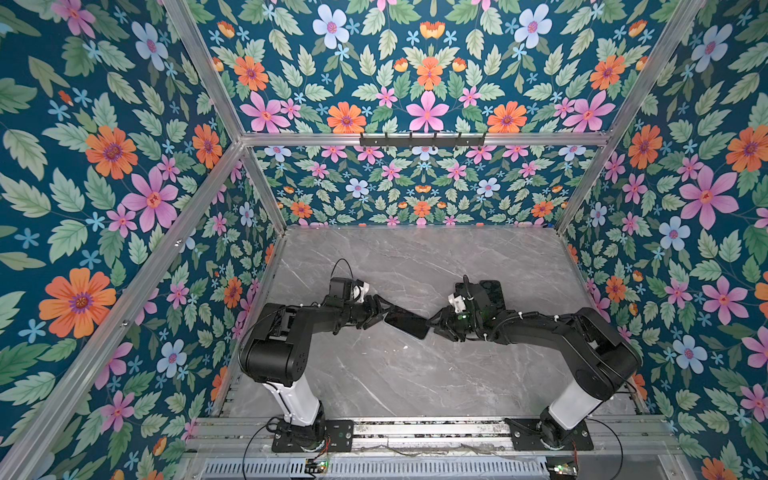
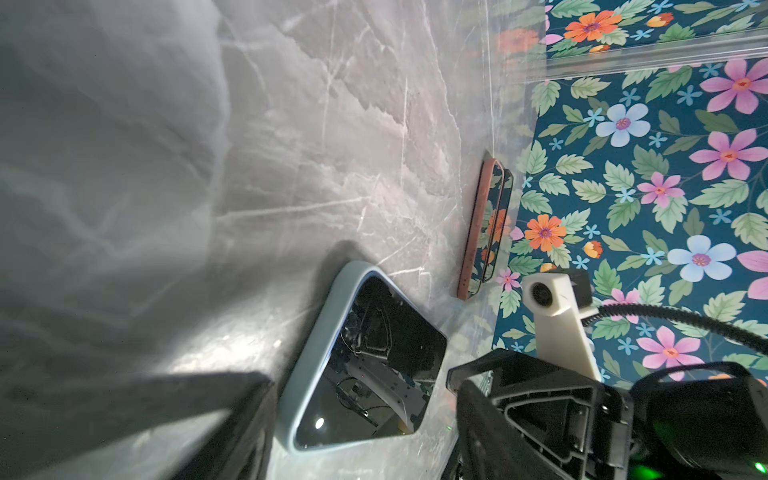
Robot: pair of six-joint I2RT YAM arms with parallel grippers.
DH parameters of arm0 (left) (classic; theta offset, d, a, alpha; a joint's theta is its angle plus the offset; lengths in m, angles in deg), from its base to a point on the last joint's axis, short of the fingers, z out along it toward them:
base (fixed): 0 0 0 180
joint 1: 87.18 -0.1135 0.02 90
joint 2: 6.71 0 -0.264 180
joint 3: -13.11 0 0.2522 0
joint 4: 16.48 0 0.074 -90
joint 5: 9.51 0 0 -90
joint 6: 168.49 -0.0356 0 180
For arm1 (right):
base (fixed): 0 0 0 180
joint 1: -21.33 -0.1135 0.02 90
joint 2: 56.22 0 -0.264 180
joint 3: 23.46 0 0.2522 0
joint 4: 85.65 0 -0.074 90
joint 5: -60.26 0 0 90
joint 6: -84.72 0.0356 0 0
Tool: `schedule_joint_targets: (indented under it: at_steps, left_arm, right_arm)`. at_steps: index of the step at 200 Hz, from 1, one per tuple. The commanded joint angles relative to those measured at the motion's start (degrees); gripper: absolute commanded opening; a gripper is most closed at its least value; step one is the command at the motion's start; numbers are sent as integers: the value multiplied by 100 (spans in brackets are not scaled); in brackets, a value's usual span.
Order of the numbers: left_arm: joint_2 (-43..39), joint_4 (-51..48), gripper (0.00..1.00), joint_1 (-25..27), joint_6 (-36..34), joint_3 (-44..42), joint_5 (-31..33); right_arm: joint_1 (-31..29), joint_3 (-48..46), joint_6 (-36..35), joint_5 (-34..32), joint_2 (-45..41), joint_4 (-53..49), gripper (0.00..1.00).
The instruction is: Put the phone into the phone case
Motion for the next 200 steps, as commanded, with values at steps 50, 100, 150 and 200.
schedule_joint_targets:
  at_steps: [50, 100, 150, 200]
  left_arm:
    - [-76, -1405, 55, 113, -791, 410, 774]
    - [19, -1525, 47, 255, -812, 592, 837]
    - [83, -1388, 41, 363, -702, 565, 746]
    - [43, -1368, 38, 389, -675, 509, 728]
  right_arm:
    - [-330, 475, -587, -436, 27, -1174, 34]
    - [-397, 576, -600, -357, 211, -1150, 27]
    - [-399, 622, -597, -330, 283, -1119, 20]
    - [-390, 757, -695, -325, 314, -1209, 16]
